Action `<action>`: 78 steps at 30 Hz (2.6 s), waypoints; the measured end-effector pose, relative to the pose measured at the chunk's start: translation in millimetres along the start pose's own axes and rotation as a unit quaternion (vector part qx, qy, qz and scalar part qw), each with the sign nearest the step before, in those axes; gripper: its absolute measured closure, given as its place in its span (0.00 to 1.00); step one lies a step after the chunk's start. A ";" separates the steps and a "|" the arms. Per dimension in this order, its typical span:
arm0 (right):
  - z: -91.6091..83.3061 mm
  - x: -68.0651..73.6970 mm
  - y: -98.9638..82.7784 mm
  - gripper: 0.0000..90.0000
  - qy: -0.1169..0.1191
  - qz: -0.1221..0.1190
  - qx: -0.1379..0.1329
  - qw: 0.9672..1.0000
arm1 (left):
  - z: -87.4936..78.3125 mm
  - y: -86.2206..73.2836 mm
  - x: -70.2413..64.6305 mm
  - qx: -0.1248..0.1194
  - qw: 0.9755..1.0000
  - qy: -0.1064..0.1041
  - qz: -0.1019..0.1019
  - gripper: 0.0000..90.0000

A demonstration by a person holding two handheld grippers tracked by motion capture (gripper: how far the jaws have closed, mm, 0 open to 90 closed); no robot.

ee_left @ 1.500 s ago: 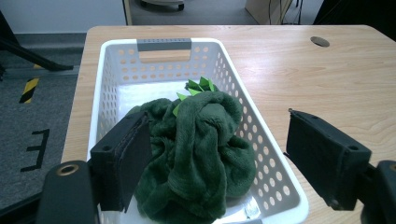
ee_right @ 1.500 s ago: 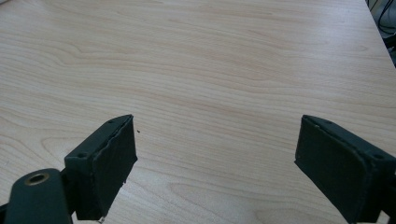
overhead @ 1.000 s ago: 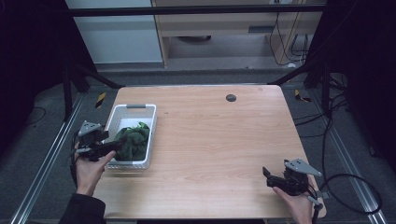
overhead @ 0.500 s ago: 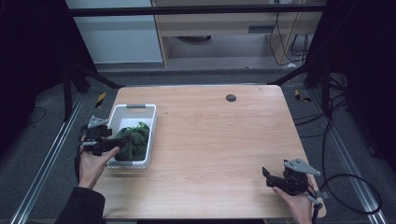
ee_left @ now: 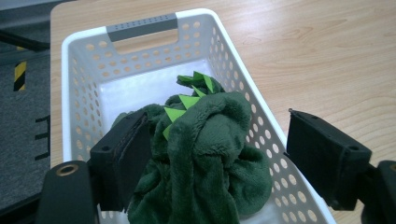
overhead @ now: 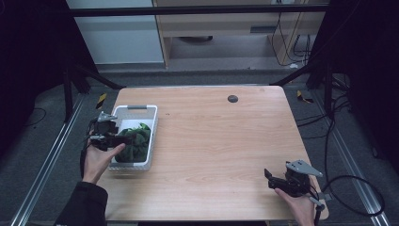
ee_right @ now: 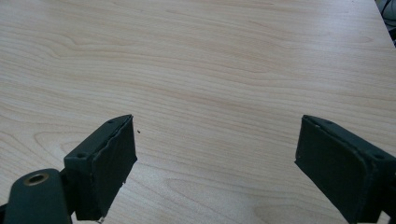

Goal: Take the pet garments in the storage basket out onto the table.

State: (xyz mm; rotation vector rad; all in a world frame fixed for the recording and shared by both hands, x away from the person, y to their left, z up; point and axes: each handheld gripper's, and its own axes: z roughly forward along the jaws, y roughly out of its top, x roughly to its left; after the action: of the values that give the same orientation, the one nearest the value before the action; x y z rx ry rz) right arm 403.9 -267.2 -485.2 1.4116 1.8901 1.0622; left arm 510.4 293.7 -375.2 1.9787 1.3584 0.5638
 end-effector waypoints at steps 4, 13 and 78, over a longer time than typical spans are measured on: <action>1.0 -0.6 -0.2 0.14 -0.001 -0.002 0.000 1.000 | 4.0 2.6 -0.6 0.012 1.000 0.001 0.008 0.24; 1.8 -0.6 -0.1 0.14 0.001 -0.001 0.003 1.000 | 16.2 5.1 -1.4 0.035 0.999 0.003 0.018 0.24; 5.9 0.3 -1.6 0.13 0.008 -0.006 0.020 1.000 | 58.8 -15.7 8.9 0.166 0.986 -0.005 0.026 0.88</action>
State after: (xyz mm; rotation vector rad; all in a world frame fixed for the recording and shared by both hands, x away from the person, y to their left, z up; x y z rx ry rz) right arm 407.7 -265.5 -489.7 1.4158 1.9386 1.0399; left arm 543.0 289.4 -427.2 2.2827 1.4738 0.3686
